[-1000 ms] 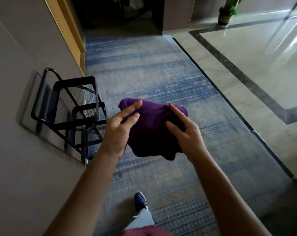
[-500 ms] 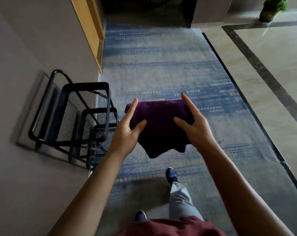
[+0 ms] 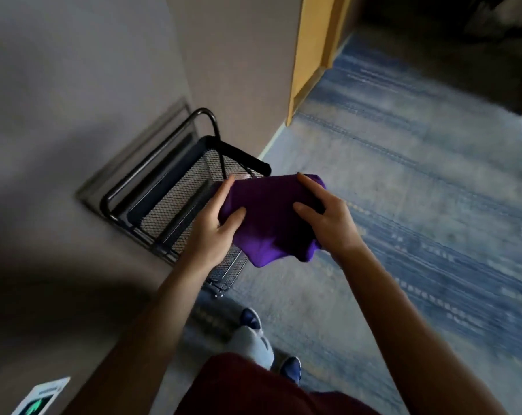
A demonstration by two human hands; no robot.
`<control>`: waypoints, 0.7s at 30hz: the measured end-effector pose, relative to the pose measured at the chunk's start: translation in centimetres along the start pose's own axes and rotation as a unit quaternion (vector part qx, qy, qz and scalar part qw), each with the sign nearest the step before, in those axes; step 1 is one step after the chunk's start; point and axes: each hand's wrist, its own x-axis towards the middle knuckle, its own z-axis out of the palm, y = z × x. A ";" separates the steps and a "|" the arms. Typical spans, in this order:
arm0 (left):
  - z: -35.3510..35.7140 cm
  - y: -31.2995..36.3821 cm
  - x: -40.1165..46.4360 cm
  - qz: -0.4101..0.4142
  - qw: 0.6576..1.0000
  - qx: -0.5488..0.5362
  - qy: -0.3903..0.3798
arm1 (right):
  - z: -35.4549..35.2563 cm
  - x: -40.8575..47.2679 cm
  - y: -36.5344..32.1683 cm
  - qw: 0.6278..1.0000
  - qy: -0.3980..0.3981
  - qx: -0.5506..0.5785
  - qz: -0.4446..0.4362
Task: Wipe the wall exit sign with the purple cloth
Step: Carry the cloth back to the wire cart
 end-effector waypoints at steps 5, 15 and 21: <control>-1.3 -4.4 2.9 -0.047 0.993 0.094 0.061 | 3.3 8.2 1.6 0.998 -0.061 -0.024 0.007; -3.5 -10.9 10.0 -0.143 0.968 0.129 0.161 | 10.0 22.9 2.5 0.965 -0.226 -0.128 -0.015; -2.8 -16.1 11.5 -0.255 0.932 0.106 0.236 | 15.6 29.9 6.0 0.932 -0.326 -0.159 -0.013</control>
